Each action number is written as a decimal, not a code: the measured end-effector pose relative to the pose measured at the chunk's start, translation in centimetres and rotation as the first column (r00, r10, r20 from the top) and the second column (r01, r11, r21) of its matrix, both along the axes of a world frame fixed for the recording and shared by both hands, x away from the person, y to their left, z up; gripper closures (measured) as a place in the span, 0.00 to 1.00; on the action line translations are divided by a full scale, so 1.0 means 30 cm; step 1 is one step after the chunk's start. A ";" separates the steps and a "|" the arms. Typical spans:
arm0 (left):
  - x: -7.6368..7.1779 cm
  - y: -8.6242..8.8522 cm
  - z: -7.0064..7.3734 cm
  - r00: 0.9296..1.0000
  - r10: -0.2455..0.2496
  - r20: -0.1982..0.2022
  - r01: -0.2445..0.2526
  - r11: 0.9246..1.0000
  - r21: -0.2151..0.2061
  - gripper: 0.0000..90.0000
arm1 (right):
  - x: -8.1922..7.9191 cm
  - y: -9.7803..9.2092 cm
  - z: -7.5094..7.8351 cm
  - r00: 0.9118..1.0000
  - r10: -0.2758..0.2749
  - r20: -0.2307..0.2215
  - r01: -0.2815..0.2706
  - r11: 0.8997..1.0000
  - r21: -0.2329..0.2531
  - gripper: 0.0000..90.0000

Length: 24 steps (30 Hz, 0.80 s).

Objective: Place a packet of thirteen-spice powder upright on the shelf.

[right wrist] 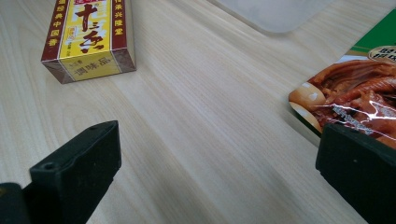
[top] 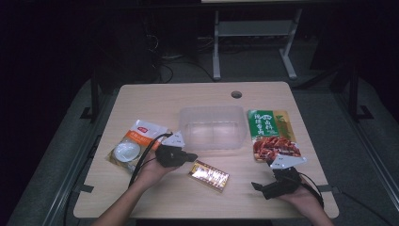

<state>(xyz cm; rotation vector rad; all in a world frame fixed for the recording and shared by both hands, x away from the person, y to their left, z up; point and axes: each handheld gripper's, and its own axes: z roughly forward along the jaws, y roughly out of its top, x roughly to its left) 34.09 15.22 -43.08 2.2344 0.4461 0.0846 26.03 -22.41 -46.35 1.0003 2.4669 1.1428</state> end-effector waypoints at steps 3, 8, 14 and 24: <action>0.015 -0.022 -0.003 1.000 -0.004 0.006 0.004 1.000 0.007 1.00 | -0.001 -0.003 0.000 1.000 -0.002 0.000 0.002 1.000 0.000 0.00; 0.037 -0.050 -0.020 1.000 -0.005 -0.001 0.005 1.000 0.022 1.00 | -0.006 -0.003 -0.001 1.000 -0.002 -0.004 0.002 1.000 -0.002 0.00; 0.053 -0.066 -0.045 1.000 -0.005 -0.021 0.006 0.999 0.037 1.00 | -0.005 -0.001 0.000 1.000 0.000 0.001 0.000 1.000 -0.004 0.00; 0.058 -0.057 -0.066 0.999 -0.004 -0.046 0.006 0.999 0.050 1.00 | -0.007 -0.001 -0.002 1.000 0.004 -0.003 -0.004 1.000 -0.003 0.00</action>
